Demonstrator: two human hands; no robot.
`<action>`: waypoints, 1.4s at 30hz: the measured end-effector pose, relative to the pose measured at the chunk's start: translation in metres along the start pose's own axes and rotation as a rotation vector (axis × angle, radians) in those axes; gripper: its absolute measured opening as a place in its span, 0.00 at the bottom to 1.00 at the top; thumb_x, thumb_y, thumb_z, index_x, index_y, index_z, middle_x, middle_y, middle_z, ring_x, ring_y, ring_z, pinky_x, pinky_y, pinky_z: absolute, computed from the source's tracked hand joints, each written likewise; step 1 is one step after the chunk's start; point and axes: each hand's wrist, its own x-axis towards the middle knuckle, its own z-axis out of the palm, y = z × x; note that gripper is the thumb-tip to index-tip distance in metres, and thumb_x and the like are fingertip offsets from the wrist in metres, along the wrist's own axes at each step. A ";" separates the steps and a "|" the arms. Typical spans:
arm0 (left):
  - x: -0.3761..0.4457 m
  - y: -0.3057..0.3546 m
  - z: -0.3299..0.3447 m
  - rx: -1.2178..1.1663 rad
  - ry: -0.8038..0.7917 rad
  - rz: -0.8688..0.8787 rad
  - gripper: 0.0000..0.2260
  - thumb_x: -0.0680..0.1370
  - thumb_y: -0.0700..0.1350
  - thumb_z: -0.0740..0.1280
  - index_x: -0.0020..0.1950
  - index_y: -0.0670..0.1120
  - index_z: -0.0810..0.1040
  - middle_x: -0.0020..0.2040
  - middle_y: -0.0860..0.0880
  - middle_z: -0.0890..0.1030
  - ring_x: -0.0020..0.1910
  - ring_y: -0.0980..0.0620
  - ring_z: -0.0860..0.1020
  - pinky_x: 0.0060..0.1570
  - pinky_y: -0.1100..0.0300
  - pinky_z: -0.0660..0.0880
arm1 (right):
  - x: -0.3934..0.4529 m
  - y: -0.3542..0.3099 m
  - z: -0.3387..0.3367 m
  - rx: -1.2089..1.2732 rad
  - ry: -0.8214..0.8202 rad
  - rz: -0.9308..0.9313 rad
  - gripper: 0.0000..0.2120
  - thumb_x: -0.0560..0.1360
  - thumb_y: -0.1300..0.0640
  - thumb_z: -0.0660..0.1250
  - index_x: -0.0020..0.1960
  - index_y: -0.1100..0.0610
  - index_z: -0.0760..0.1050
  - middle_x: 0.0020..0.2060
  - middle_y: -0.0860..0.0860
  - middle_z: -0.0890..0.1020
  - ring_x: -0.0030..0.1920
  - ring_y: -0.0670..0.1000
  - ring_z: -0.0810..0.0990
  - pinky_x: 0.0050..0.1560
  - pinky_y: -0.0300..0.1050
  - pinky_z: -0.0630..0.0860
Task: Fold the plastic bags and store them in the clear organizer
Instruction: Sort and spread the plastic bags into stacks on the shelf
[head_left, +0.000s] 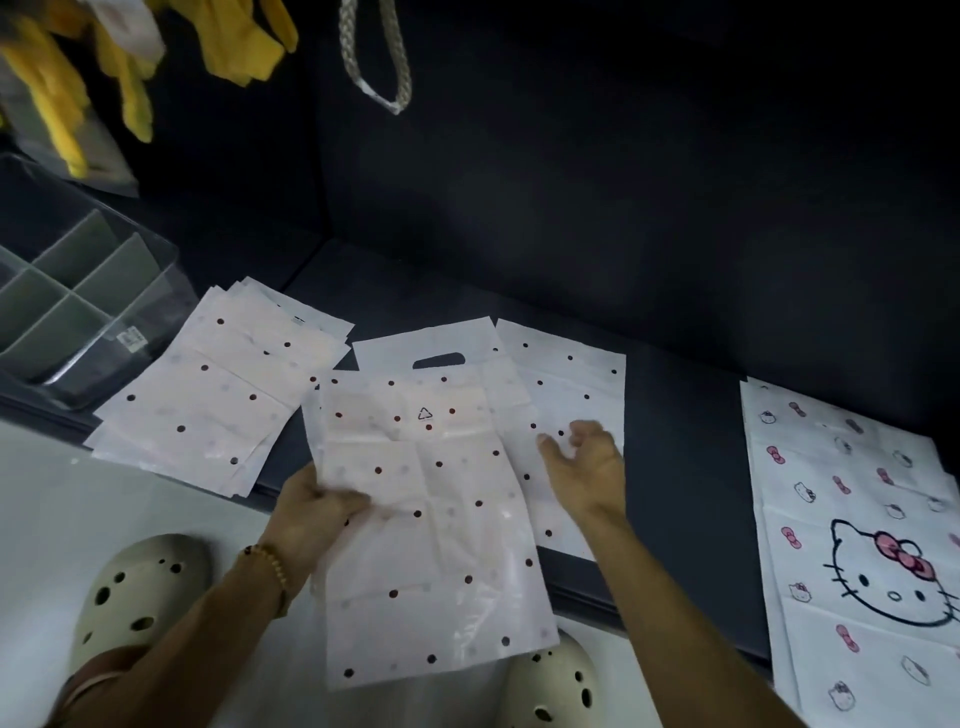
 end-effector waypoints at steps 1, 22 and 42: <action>0.000 -0.001 -0.006 -0.005 0.012 -0.002 0.12 0.71 0.32 0.69 0.48 0.46 0.81 0.45 0.47 0.84 0.45 0.43 0.81 0.46 0.48 0.79 | 0.008 -0.002 0.002 -0.056 0.020 -0.001 0.27 0.74 0.47 0.70 0.66 0.60 0.69 0.60 0.56 0.75 0.61 0.57 0.74 0.55 0.49 0.75; 0.009 0.022 0.018 -0.105 -0.172 -0.016 0.11 0.72 0.31 0.69 0.51 0.43 0.80 0.47 0.45 0.85 0.46 0.42 0.82 0.44 0.50 0.78 | 0.010 0.037 -0.031 -0.206 -0.045 0.297 0.25 0.68 0.53 0.73 0.62 0.57 0.71 0.63 0.57 0.71 0.64 0.59 0.69 0.59 0.54 0.73; 0.074 0.079 0.142 0.721 -0.184 0.087 0.29 0.67 0.46 0.76 0.64 0.43 0.70 0.59 0.46 0.76 0.56 0.45 0.77 0.55 0.54 0.76 | 0.051 0.033 -0.031 0.410 -0.267 0.372 0.10 0.69 0.58 0.76 0.47 0.56 0.78 0.42 0.51 0.84 0.34 0.46 0.83 0.27 0.36 0.73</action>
